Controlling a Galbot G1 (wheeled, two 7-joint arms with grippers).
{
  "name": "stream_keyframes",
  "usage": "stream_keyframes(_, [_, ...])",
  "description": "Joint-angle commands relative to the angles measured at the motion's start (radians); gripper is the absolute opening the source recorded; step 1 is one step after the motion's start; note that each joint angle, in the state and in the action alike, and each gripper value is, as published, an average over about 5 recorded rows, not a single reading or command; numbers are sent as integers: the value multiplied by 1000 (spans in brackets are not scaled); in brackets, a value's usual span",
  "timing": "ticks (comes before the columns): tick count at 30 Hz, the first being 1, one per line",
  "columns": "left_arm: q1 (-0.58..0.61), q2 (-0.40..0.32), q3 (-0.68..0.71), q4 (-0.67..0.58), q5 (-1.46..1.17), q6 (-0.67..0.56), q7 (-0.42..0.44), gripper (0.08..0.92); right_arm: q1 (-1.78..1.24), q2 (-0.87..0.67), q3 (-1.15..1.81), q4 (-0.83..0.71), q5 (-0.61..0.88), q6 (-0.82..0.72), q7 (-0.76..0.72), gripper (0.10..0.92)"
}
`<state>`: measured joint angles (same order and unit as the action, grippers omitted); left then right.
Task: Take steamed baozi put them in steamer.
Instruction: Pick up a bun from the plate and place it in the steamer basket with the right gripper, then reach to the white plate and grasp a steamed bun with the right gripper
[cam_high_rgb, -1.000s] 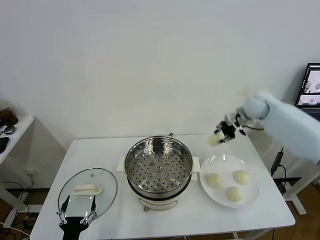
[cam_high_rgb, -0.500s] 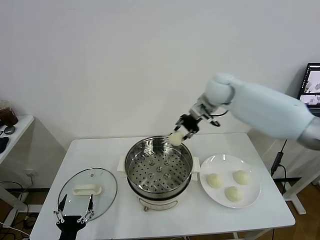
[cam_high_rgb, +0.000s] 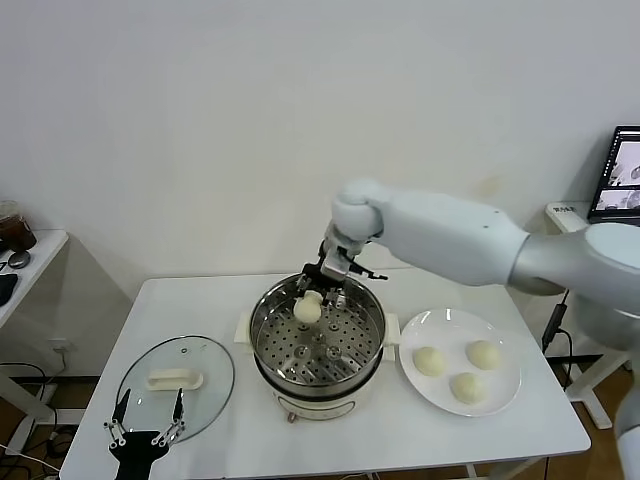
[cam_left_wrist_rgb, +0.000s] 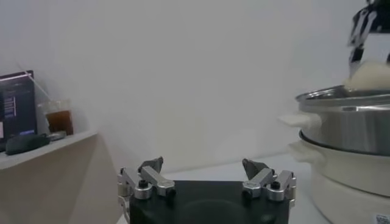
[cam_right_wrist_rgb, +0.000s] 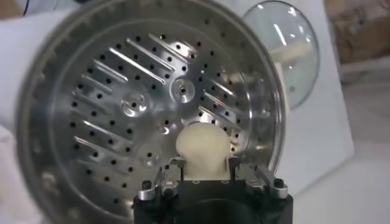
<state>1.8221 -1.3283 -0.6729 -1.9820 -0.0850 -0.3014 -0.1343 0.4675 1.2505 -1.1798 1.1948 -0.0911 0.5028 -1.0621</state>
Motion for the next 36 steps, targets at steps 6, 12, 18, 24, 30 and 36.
stream_keyframes(6, [-4,-4,0,5,4,-6,-1,823,-57,114,18,-142,-324,196,46,480])
stream_keyframes(12, [-6,-5,-2,4,5,-10,-2,823,-74,113,30,-170,-337,209,58,500])
stream_keyframes(18, [-3,-9,-4,-5,7,-10,-3,823,-91,124,56,-203,-341,230,92,600])
stream_keyframes(24, [2,-12,-6,-11,8,-13,-5,823,-66,98,46,-160,-274,220,90,765])
stream_keyframes(30, [9,-11,-16,-22,3,-13,-4,823,79,-41,7,48,-9,-27,-9,821])
stream_keyframes(36, [15,-5,-22,-41,-9,-11,0,823,216,-284,-77,268,269,-487,-50,823])
